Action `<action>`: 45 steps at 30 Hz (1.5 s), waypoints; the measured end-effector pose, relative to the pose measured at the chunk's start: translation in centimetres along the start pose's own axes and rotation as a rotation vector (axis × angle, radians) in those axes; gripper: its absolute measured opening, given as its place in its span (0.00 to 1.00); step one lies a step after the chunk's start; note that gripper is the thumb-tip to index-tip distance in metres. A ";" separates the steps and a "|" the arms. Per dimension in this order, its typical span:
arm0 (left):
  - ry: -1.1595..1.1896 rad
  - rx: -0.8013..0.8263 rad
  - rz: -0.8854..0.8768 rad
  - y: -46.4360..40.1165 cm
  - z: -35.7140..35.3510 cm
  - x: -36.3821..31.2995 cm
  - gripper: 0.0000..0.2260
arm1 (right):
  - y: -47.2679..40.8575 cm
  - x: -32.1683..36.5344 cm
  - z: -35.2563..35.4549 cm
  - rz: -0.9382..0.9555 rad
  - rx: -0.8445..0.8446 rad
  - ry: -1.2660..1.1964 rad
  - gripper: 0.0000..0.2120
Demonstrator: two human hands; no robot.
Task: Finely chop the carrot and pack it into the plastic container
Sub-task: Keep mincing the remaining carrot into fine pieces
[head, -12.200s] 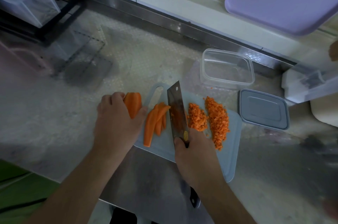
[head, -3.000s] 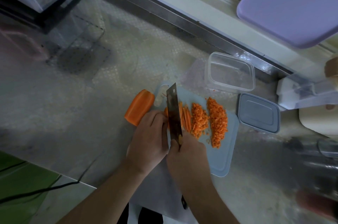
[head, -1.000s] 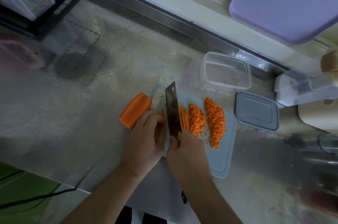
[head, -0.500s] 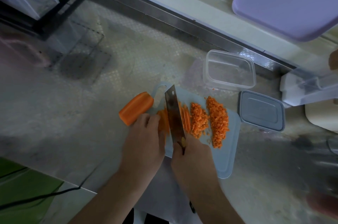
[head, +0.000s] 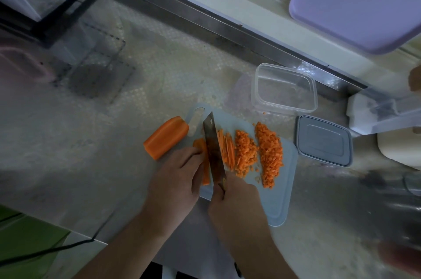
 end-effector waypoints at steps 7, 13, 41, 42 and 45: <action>0.013 -0.032 -0.035 0.2 -0.5 0.4 0.11 | -0.6 0.9 0.2 0.081 -0.098 -0.063 0.07; 0.022 -0.045 -0.019 0.4 -0.4 0.5 0.10 | -0.1 1.0 0.3 0.056 -0.056 -0.051 0.08; 0.082 -0.074 -0.001 0.2 -0.2 0.8 0.07 | 0.9 2.0 0.4 0.005 -0.012 -0.099 0.15; 0.083 -0.075 0.003 0.2 -0.2 0.8 0.06 | 1.0 1.9 0.2 -0.005 -0.008 -0.087 0.14; 0.098 -0.078 -0.005 0.2 -0.2 0.8 0.06 | 1.2 1.6 -0.2 -0.029 0.001 -0.071 0.13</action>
Point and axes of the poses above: each hand's wrist, its own y-axis away from the middle knuckle, its own z-axis out of the back of the hand, x = y × z, the point moved 3 cm from there along -y, towards the middle knuckle, and after that the axes turned 8 degrees about -y, right-handed, at the moved point
